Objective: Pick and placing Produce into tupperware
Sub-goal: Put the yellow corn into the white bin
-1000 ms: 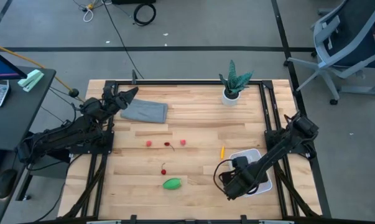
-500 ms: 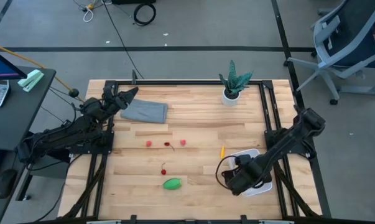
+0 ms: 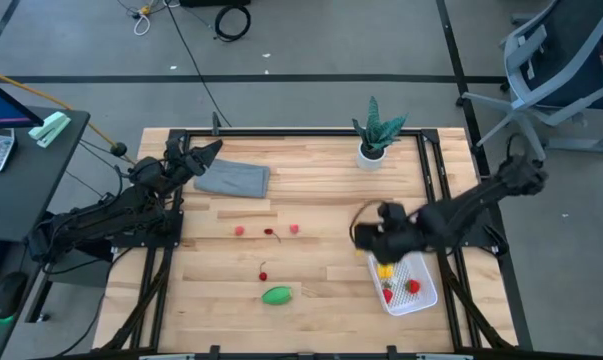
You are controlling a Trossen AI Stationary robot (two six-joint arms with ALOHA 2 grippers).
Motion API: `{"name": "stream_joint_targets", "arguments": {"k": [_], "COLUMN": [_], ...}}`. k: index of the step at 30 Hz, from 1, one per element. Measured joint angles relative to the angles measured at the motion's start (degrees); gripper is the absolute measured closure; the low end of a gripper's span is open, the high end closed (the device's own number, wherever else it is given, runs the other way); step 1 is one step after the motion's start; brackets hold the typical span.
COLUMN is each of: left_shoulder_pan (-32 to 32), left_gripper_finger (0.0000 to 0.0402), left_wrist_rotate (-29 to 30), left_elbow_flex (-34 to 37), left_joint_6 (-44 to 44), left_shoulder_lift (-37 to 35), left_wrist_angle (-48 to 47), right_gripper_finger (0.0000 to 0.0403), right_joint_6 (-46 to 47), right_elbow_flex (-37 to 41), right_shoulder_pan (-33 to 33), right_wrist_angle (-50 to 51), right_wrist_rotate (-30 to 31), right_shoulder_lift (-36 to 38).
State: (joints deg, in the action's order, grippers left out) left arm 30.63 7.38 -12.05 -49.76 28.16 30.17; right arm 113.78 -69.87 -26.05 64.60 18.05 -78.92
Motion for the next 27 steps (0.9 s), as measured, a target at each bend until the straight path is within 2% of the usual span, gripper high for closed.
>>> {"name": "stream_joint_targets", "arguments": {"k": [3,7,14,19,23,27], "left_shoulder_pan": [0.00,0.00,0.00,0.00,0.00,-0.01], "left_gripper_finger": [0.0239,0.0239,0.0239,0.0239,0.0239,0.0239], "left_wrist_rotate": [0.00,0.00,0.00,0.00,0.00,0.00], "left_elbow_flex": [0.00,0.00,0.00,0.00,0.00,0.00], "left_joint_6": [0.00,0.00,0.00,0.00,0.00,0.00], "left_shoulder_lift": [0.00,-0.01,-0.01,0.00,-0.01,-0.02], "left_wrist_angle": [0.00,0.00,0.00,0.00,-0.02,-0.02], "right_gripper_finger": [0.0248,0.0249,0.0249,0.0249,0.0250,0.0250], "right_joint_6": [-9.21,-21.68,-28.82,-34.39,-39.09,-40.83], "right_elbow_flex": [0.00,0.00,0.00,0.00,0.00,0.00], "right_shoulder_pan": [6.47,15.40,28.16,30.66,30.79,30.90], "right_wrist_angle": [-0.14,-0.28,-0.35,-0.37,-0.41,-0.42], "right_wrist_rotate": [-1.91,-11.32,-26.16,-31.91,-32.37,-35.41], "right_shoulder_lift": [1.13,0.04,-4.81,-9.70,-14.78,-19.43]}}
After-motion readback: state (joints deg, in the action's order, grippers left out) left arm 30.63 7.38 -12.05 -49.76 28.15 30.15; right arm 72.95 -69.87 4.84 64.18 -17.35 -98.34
